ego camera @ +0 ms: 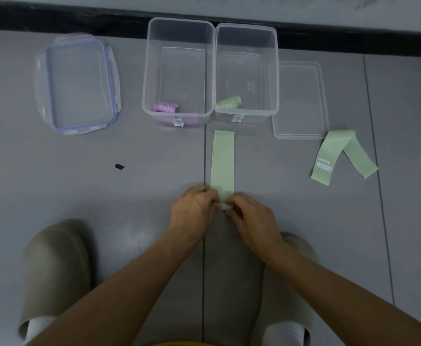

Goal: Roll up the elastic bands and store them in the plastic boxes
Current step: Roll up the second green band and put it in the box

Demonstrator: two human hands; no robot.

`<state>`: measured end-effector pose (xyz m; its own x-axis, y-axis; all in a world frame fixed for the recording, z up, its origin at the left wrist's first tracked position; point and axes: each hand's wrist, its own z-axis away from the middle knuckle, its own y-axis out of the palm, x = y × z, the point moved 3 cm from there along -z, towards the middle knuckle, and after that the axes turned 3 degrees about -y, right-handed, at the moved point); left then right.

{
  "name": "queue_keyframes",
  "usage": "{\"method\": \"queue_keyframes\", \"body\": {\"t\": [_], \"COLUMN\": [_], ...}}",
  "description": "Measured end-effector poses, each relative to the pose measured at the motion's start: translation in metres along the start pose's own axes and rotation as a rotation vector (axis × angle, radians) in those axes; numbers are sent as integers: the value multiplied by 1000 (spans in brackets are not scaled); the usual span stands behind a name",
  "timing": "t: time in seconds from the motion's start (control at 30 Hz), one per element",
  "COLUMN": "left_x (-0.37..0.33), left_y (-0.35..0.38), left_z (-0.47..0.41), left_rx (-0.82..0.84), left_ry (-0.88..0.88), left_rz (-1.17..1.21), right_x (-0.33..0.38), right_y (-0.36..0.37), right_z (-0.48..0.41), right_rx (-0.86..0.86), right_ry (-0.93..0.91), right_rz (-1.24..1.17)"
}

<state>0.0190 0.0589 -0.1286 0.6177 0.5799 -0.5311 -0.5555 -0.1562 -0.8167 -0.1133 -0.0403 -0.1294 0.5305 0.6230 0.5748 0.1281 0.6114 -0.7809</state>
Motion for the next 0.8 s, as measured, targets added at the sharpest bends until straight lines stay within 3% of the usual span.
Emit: {"method": "queue_keyframes", "body": {"t": [0.43,0.57,0.8], "left_x": [2,2,-2], "left_y": [-3,-6,-10], "left_z": [1,-11,-14], "left_rx": [-83,-16,41], "left_ry": [120,116,71], "left_rz": [-46,-48,-30], "right_x": [-3,5,4], "right_y": [-6,-6,-8], "right_z": [-16,-14,-19], "right_rx": [-56,-123,-97], "right_ry": [172,90,-47], "right_rz": [-206,-202,-7]}}
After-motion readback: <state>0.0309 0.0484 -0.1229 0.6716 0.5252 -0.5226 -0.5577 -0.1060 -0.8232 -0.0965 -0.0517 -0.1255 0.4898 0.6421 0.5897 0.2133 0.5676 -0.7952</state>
